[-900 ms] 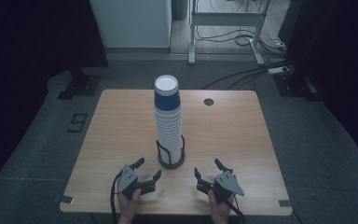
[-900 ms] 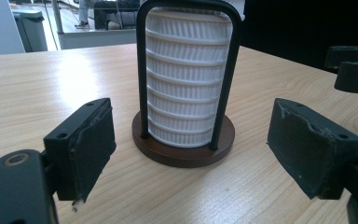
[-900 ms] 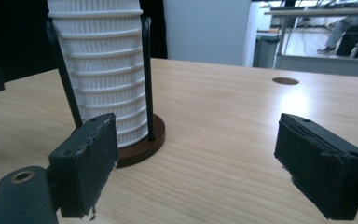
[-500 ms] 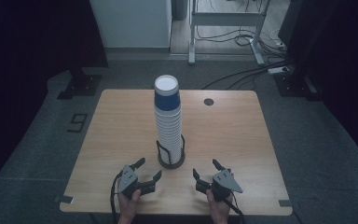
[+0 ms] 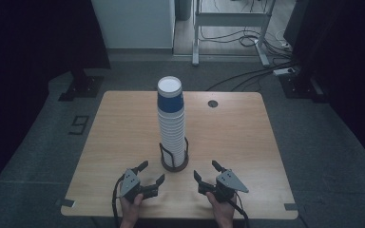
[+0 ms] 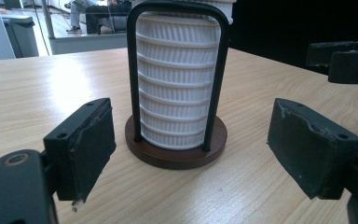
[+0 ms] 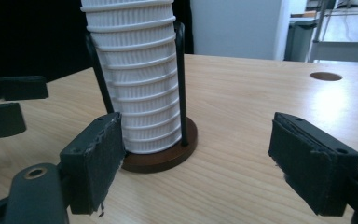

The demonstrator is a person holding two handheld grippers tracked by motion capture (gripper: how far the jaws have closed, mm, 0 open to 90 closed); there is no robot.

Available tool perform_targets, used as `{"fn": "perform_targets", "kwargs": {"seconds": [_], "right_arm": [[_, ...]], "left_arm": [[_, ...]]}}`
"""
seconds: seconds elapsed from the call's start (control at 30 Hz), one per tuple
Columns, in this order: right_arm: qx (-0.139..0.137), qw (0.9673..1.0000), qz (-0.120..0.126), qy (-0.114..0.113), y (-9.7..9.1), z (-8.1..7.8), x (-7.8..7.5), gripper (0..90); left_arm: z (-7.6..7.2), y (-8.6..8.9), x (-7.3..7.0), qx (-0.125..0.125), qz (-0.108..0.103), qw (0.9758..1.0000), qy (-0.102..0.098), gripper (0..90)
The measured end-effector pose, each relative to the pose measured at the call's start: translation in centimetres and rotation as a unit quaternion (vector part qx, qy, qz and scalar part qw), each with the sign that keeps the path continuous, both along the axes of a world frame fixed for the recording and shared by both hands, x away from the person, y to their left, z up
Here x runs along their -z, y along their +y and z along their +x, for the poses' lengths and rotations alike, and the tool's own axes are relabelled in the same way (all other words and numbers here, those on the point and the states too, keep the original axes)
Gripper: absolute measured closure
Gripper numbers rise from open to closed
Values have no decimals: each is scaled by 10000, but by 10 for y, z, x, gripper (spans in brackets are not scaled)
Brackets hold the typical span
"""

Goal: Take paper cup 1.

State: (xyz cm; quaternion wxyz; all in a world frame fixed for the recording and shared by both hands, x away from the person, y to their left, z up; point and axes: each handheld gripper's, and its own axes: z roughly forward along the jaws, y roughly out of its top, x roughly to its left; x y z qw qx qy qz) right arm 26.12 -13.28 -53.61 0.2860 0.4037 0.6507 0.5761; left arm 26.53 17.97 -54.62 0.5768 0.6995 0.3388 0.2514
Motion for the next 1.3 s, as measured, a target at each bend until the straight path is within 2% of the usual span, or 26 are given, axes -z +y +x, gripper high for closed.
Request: {"fn": "perform_targets", "kwargs": {"seconds": [0.23, 0.4, 0.83, 1.1, 1.3], "right_arm": [[-139, 9999, 36, 0, 3, 3, -7, 206], [-184, 9998, 37, -86, 4, 5, -14, 222], [-417, 9988, 12, -238, 10, 10, -35, 241], [-536, 9981, 71, -293, 12, 13, -46, 228], [-661, 9970, 107, -392, 15, 16, -62, 206]], "left_arm": [[1, 0, 0, -20, -11, 10000, 37, 147], [1, 1, 0, -54, -51, 9999, 130, 147], [1, 0, 0, -50, -17, 9999, 102, 145], [1, 0, 0, -40, 10, 9999, 102, 143], [1, 0, -1, -15, 3, 9999, 119, 142]]}}
